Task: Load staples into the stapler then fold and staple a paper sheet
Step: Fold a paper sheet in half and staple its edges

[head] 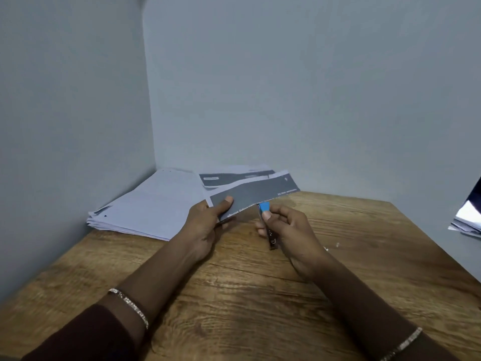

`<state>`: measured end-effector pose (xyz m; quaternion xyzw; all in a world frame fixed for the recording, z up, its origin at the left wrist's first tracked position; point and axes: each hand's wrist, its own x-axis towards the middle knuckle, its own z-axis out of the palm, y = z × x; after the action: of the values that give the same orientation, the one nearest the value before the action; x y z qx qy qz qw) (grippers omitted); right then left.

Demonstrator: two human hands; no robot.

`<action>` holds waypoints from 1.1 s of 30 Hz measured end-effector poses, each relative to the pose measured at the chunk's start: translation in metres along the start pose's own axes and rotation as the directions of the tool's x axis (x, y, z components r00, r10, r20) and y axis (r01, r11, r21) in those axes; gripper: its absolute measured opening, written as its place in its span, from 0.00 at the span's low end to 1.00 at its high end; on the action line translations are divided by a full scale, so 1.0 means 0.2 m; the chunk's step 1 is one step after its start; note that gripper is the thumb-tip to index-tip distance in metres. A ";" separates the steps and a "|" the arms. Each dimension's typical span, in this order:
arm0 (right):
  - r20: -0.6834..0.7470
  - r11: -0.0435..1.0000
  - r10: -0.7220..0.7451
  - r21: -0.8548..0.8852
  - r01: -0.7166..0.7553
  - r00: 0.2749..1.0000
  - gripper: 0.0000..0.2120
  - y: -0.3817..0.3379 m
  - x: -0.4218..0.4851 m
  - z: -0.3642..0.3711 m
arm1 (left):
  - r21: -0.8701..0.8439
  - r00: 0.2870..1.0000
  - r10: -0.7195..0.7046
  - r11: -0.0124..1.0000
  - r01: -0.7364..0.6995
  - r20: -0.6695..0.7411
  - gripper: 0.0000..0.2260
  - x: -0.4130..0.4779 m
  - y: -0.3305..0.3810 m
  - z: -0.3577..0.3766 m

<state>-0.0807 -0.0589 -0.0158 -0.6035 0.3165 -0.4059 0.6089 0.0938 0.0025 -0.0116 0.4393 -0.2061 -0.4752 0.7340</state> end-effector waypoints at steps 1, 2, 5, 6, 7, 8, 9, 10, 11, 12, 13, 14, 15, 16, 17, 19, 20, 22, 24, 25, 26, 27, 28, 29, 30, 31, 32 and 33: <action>0.033 0.998 0.017 0.066 -0.019 0.999 0.11 0.01 0.00 0.01 | 0.006 1.000 0.003 1.000 -0.004 0.013 0.12 -0.01 -0.01 0.00; 0.062 0.994 0.026 0.102 -0.032 0.998 0.10 0.02 0.00 0.02 | 0.002 1.000 0.008 1.000 -0.008 0.021 0.11 -0.01 -0.02 0.00; 0.113 0.995 0.029 0.092 -0.039 0.993 0.10 0.03 0.00 0.05 | -0.047 0.999 0.017 0.999 -0.015 0.047 0.11 -0.03 -0.03 0.01; 0.122 0.996 0.027 0.077 -0.037 0.992 0.10 0.04 -0.01 0.06 | -0.052 0.998 0.018 0.999 -0.015 0.058 0.11 -0.04 -0.03 0.02; 0.133 0.997 0.023 0.070 -0.033 0.991 0.11 0.04 -0.01 0.06 | -0.049 0.998 0.020 0.999 -0.017 0.066 0.12 -0.05 -0.03 0.03; 0.148 0.997 0.017 0.076 -0.028 0.989 0.12 0.05 -0.02 0.07 | -0.040 0.997 0.025 0.999 -0.022 0.069 0.12 -0.06 -0.04 0.04; 0.165 0.995 0.011 0.094 -0.027 0.986 0.12 0.05 -0.02 0.07 | -0.025 0.997 0.028 0.999 -0.027 0.069 0.12 -0.07 -0.04 0.05; 0.182 0.993 0.007 0.116 -0.028 0.983 0.13 0.06 -0.03 0.08 | -0.008 0.997 0.031 1.000 -0.030 0.066 0.11 -0.08 -0.04 0.05; 0.201 0.990 0.005 0.138 -0.033 0.980 0.13 0.06 -0.03 0.08 | 0.004 0.997 0.036 0.999 -0.037 0.063 0.11 -0.09 -0.04 0.06; 0.221 0.987 0.005 0.157 -0.041 0.975 0.14 0.06 -0.04 0.08 | 0.009 0.997 0.047 0.999 -0.048 0.056 0.10 -0.09 -0.04 0.07; 0.240 0.982 0.007 0.179 -0.051 0.971 0.16 0.06 -0.04 0.08 | 0.007 0.997 0.064 0.998 -0.064 0.046 0.10 -0.10 -0.04 0.08; 0.258 0.977 0.011 0.204 -0.066 0.966 0.18 0.05 -0.04 0.08 | 0.000 0.996 0.083 0.997 -0.083 0.034 0.09 -0.10 -0.04 0.08; 0.272 0.970 0.017 0.229 -0.083 0.962 0.19 0.05 -0.03 0.08 | -0.013 0.995 0.102 0.995 -0.102 0.022 0.07 -0.10 -0.05 0.08; 0.283 0.962 0.025 0.254 -0.100 0.959 0.21 0.04 -0.03 0.08 | -0.028 0.993 0.121 0.992 -0.120 0.011 0.05 -0.10 -0.05 0.08; 0.293 0.955 0.031 0.274 -0.115 0.956 0.21 0.04 -0.03 0.08 | -0.037 0.990 0.142 0.989 -0.142 0.005 0.03 -0.11 -0.04 0.08; 0.311 0.944 0.036 0.301 -0.135 0.950 0.22 0.03 -0.03 0.08 | -0.022 0.979 0.204 0.979 -0.204 0.007 0.02 -0.12 -0.04 0.08; 0.318 0.940 0.037 0.309 -0.141 0.947 0.22 0.03 -0.04 0.08 | -0.002 0.971 0.239 0.971 -0.239 0.003 0.03 -0.12 -0.04 0.09; 0.326 0.938 0.040 0.315 -0.148 0.945 0.22 0.03 -0.04 0.08 | 0.038 0.957 0.291 0.956 -0.291 -0.005 0.05 -0.14 -0.03 0.09; 0.328 0.935 0.042 0.319 -0.152 0.944 0.22 0.02 -0.04 0.08 | 0.067 0.944 0.329 0.942 -0.328 -0.001 0.09 -0.15 -0.04 0.10; 0.328 0.933 0.042 0.325 -0.155 0.944 0.22 0.02 -0.04 0.08 | 0.086 0.937 0.349 0.934 -0.348 0.005 0.09 -0.15 -0.04 0.10; 0.328 0.929 0.040 0.335 -0.156 0.944 0.22 0.02 -0.03 0.08 | 0.103 0.930 0.366 0.925 -0.366 0.013 0.09 -0.15 -0.04 0.10; 0.328 0.925 0.038 0.346 -0.157 0.944 0.21 0.02 -0.03 0.08 | 0.123 0.924 0.383 0.916 -0.383 0.022 0.09 -0.15 -0.05 0.10; 0.327 0.922 0.035 0.354 -0.157 0.944 0.20 0.02 -0.03 0.08 | 0.145 0.918 0.396 0.906 -0.396 0.032 0.09 -0.15 -0.05 0.09; 0.324 0.920 0.036 0.359 -0.158 0.945 0.20 0.02 -0.03 0.08 | 0.168 0.913 0.405 0.898 -0.406 0.043 0.09 -0.15 -0.05 0.09; 0.320 0.919 0.038 0.361 -0.159 0.947 0.19 0.02 -0.03 0.08 | 0.180 0.914 0.402 0.897 -0.405 0.051 0.09 -0.15 -0.06 0.09; 0.315 0.917 0.043 0.364 -0.162 0.948 0.19 0.02 -0.03 0.08 | 0.179 0.918 0.392 0.901 -0.395 0.053 0.09 -0.15 -0.06 0.09; 0.310 0.916 0.046 0.366 -0.164 0.950 0.18 0.02 -0.03 0.08 | 0.172 0.924 0.379 0.908 -0.382 0.052 0.08 -0.14 -0.06 0.09; 0.302 0.914 0.050 0.369 -0.166 0.952 0.16 0.02 -0.03 0.08 | 0.163 0.929 0.366 0.915 -0.370 0.053 0.07 -0.14 -0.07 0.09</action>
<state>-0.0696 -0.0463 -0.0202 -0.5038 0.1709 -0.3345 0.7779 0.0611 0.0170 -0.0102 0.4487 -0.3327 -0.3139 0.7677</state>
